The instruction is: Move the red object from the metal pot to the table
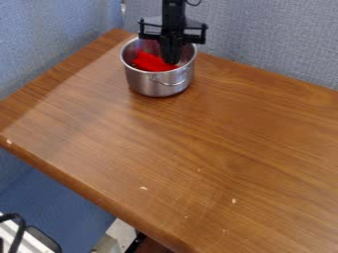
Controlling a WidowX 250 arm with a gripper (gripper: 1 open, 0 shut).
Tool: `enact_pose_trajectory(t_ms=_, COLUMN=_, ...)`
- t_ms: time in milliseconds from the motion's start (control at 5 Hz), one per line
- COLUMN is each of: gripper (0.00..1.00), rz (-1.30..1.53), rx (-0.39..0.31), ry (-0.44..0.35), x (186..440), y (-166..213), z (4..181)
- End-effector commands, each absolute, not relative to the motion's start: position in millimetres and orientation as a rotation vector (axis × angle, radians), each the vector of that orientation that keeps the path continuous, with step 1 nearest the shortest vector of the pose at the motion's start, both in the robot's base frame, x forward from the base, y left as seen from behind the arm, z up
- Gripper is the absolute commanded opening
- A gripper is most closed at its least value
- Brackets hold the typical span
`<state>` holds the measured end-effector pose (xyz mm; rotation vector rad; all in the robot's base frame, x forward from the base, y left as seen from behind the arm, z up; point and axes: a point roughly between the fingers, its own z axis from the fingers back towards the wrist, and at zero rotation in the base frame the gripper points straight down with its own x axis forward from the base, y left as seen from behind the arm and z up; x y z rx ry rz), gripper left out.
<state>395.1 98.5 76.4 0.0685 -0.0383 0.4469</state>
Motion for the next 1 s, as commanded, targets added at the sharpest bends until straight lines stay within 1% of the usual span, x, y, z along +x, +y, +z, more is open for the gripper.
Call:
enact_pose_trajectory(t_ms=0, gripper=0.00, rz=0.406, rx=0.060, ry=-0.183, x=395, y=102, z=141.4)
enact_pose_trajectory(t_ms=200, gripper=0.00, rz=0.353, rx=0.023, ry=-0.203, x=392, y=103, z=161.9)
enact_pose_trajectory(t_ms=400, gripper=0.00, rz=0.393, rx=0.007, ry=-0.244, x=398, y=97, z=170.1)
enact_pose_trajectory(t_ms=600, gripper=0.00, rz=0.436, rx=0.014, ry=-0.243, x=405, y=91, z=160.3)
enact_pose_trajectory(t_ms=800, gripper=1.00, rz=0.380, rx=0.029, ry=-0.237, x=395, y=86, z=153.9)
